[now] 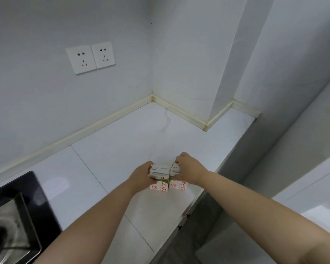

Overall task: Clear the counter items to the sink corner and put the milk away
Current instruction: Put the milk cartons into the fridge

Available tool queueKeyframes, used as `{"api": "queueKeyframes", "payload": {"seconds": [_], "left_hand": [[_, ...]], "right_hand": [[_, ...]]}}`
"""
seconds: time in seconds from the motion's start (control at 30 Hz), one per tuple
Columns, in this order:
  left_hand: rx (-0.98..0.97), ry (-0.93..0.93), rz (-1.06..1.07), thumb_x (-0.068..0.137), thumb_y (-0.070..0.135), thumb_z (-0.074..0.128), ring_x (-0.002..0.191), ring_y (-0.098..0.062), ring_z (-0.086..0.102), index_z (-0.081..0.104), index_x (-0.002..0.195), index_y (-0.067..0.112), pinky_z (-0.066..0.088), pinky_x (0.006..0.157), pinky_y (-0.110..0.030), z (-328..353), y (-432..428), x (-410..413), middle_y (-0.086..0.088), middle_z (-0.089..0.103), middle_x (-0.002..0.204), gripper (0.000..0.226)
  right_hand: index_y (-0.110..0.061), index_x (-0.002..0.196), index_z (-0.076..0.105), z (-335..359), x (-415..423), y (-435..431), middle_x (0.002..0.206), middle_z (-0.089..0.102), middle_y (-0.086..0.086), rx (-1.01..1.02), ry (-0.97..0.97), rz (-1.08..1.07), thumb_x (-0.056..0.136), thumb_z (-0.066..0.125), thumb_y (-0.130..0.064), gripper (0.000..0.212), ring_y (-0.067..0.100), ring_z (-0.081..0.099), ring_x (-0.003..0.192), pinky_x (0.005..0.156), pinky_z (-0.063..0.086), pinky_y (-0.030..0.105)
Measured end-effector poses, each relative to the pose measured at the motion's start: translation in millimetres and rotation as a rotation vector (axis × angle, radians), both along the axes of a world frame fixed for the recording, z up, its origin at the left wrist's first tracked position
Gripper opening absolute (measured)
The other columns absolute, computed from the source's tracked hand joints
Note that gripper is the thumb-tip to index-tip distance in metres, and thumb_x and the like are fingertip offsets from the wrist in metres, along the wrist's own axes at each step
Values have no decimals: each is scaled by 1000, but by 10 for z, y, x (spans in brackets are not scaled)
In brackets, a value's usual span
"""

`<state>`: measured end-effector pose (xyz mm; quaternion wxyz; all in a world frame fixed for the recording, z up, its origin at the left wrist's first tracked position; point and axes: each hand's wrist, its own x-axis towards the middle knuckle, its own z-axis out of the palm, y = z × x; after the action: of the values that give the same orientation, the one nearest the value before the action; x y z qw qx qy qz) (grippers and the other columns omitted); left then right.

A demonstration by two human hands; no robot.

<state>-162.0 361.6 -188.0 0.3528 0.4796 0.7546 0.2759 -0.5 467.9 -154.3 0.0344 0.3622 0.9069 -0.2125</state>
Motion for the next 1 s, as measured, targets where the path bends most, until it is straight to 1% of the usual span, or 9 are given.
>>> {"api": "queueKeyframes", "payload": {"seconds": [0.13, 0.23, 0.33, 0.47, 0.63, 0.77, 0.83, 0.93, 1.0], "left_hand": [[1, 37, 5, 77, 0, 64, 96, -15, 57, 52, 104, 16, 43, 66, -18, 19, -31, 9, 1, 62, 102, 33], [-19, 46, 30, 77, 1, 65, 93, -15, 55, 53, 104, 15, 40, 65, -17, 2, -30, 24, 2, 61, 101, 33], [-26, 53, 80, 77, 3, 66, 90, -13, 54, 57, 104, 13, 38, 60, -11, -36, -38, 55, 2, 63, 101, 31], [-26, 47, 122, 75, 6, 66, 92, -15, 57, 59, 103, 16, 44, 67, -20, -86, -49, 91, 2, 66, 105, 30], [-30, 40, 142, 75, 6, 67, 97, -17, 60, 59, 100, 18, 50, 79, -31, -97, -36, 146, 2, 67, 106, 29], [-47, 11, 107, 75, 8, 69, 101, -17, 61, 60, 108, 17, 51, 85, -35, -98, -29, 280, 2, 67, 111, 36], [-54, 0, 81, 76, 9, 70, 104, -17, 60, 60, 112, 16, 51, 86, -33, -86, -18, 375, 2, 66, 114, 38], [-41, -96, 47, 79, 8, 69, 105, -14, 59, 60, 116, 14, 50, 79, -22, -34, 14, 482, 0, 65, 118, 39], [-39, -202, 54, 81, 8, 69, 103, -14, 60, 59, 118, 14, 49, 74, -18, 40, 46, 553, -1, 65, 117, 39]], "right_hand": [[-17, 136, 40, -131, 169, -38, 133, 39, -1, -183, 210, -144, 71, 79, -32, 77, 13, 45, 115, 94, 40, 20], [-17, 142, 29, -215, 266, -37, 137, 41, 1, -435, 310, -314, 72, 79, -18, 86, 16, 45, 120, 93, 42, 23], [-14, 137, 38, -303, 308, -30, 134, 51, 4, -599, 310, -380, 75, 75, -9, 72, 16, 51, 112, 95, 46, 26], [-12, 126, 53, -406, 266, -111, 130, 58, 5, -572, 341, -401, 82, 66, -2, 47, 19, 54, 119, 89, 43, 19], [-12, 126, 54, -440, 335, -115, 128, 60, 4, -632, 363, -410, 83, 62, 1, 46, 20, 54, 120, 88, 46, 20], [-13, 127, 54, -472, 521, -90, 128, 59, 4, -701, 363, -432, 82, 65, 0, 48, 22, 54, 121, 98, 48, 31], [-15, 126, 55, -454, 648, -73, 127, 60, 3, -739, 370, -444, 83, 65, -2, 46, 21, 56, 118, 95, 50, 31], [-16, 122, 57, -386, 817, -56, 121, 64, 0, -791, 400, -471, 86, 64, -7, 38, 18, 60, 108, 85, 52, 26], [-15, 119, 59, -309, 918, -36, 114, 67, -1, -830, 438, -483, 88, 62, -12, 31, 19, 63, 103, 90, 53, 36]]}}
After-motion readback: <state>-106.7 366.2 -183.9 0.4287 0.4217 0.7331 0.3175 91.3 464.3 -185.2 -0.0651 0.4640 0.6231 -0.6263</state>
